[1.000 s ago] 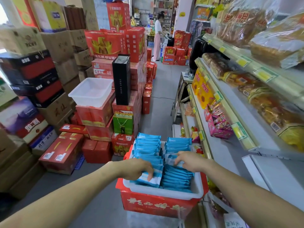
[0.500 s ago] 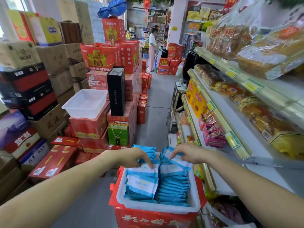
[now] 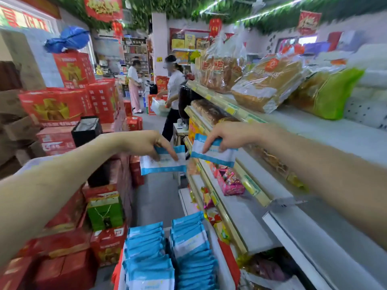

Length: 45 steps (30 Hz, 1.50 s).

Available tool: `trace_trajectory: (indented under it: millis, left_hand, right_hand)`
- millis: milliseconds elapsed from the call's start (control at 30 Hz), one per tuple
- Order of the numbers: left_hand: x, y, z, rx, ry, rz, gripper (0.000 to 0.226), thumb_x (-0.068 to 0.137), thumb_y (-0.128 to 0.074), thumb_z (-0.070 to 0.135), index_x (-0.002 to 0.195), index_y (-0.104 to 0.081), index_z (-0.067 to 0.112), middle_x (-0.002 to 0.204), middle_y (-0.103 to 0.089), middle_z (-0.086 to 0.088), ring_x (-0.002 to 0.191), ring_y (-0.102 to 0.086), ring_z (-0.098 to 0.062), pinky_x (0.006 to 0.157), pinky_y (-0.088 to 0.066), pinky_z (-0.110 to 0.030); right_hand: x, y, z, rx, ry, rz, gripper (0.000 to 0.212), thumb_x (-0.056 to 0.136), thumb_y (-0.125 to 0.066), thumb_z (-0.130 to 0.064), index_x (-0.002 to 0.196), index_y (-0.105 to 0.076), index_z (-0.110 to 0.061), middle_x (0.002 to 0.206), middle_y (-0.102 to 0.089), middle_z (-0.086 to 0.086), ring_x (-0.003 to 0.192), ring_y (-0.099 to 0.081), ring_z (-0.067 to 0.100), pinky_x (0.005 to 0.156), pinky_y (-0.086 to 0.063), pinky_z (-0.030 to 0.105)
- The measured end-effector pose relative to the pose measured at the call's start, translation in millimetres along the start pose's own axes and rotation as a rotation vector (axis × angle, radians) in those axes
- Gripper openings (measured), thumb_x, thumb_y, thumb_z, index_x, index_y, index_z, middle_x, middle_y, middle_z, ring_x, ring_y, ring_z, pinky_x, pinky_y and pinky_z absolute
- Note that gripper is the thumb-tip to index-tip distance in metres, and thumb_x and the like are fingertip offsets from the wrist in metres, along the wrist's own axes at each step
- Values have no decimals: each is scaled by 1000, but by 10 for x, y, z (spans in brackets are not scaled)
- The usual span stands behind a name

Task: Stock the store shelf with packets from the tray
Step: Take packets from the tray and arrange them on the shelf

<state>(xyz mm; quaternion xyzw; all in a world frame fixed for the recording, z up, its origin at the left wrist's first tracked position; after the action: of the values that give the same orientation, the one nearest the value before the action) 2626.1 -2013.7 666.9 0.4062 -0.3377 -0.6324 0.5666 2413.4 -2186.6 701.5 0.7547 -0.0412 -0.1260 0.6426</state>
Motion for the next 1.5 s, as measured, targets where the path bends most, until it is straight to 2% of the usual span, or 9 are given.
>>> trace_trajectory:
  millis: [133,300,533,700,833,933,1200,1333,1500]
  left_hand:
    - [276,637,396,8,-109,63,56,89,-72,-9,120,-78,38,108,-76,22,94,-70,-10,89,-55,-31]
    - [689,1141,1141,18,-290,48,49,88,-73,-10,123,-77,24,99,-78,19,80,-69,1,70,-50,-11]
    - [1389,1115,2412,142,-559,-27,51,92,-75,4,124,-74,43,113,-77,19,97,-74,-7,76,-58,-25]
    - [1793,810,3296,203,-695,27,50,91,-78,9,119,-74,50,101,-65,45,87,-61,18,68,-40,0]
    - [2032,533,3810,181,-765,9,51,94,-74,7,118,-73,53,120,-65,30,94,-62,11,70,-45,-3]
    - [2156,361,4091,194,-797,-1,53,96,-70,5,118,-72,54,124,-59,29,96,-62,6,78,-45,-8]
    - [2480,49,4548,240,-835,-46,52,97,-71,11,118,-70,58,120,-60,33,90,-60,15,73,-45,-6]
    - [2629,-75,4674,229,-844,-78,54,97,-70,10,116,-70,61,120,-61,33,91,-62,12,72,-46,-4]
    - [2742,-207,4817,217,-856,-107,56,98,-68,10,116,-68,63,125,-62,25,98,-66,-3,81,-54,-16]
  right_hand:
    - [-401,699,195,-36,-80,96,48,87,-77,-9,110,-77,-51,97,-65,-30,76,-56,-5,58,-39,15]
    - [-1158,1253,483,-61,-195,178,51,82,-82,-14,101,-74,-61,88,-66,-2,68,-52,2,61,-39,22]
    - [-2594,1501,969,-138,-505,211,59,82,-80,-15,97,-68,-71,88,-62,-42,79,-58,-10,66,-43,25]
    - [-3715,1380,1330,-122,-711,261,61,80,-75,1,96,-73,-58,97,-68,-14,80,-59,-8,61,-45,11]
    - [-4410,1131,1593,-108,-887,200,57,86,-68,4,101,-75,-51,112,-64,-7,96,-60,22,85,-51,31]
    - [-4780,953,1750,-70,-990,186,56,89,-64,5,107,-75,-47,130,-59,-7,111,-60,24,103,-49,42]
    - [-5178,653,2069,-38,-1052,191,55,89,-64,3,104,-75,-49,120,-62,-7,101,-59,18,100,-48,40]
    - [-5240,573,2166,-45,-1037,236,57,89,-65,2,99,-71,-54,114,-58,-21,99,-55,4,102,-43,35]
    - [-5282,576,2165,-169,-947,245,61,86,-70,1,97,-65,-58,134,-51,-8,122,-48,14,112,-37,35]
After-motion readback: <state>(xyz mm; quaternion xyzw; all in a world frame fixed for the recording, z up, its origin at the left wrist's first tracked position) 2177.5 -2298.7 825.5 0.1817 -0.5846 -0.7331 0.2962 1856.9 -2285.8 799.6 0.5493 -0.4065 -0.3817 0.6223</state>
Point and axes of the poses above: each hand's wrist, its own x-axis towards the middle knuckle, its own y-axis out of the back of the hand, z = x × y, the point moved 3 cm from there along x, towards the middle knuckle
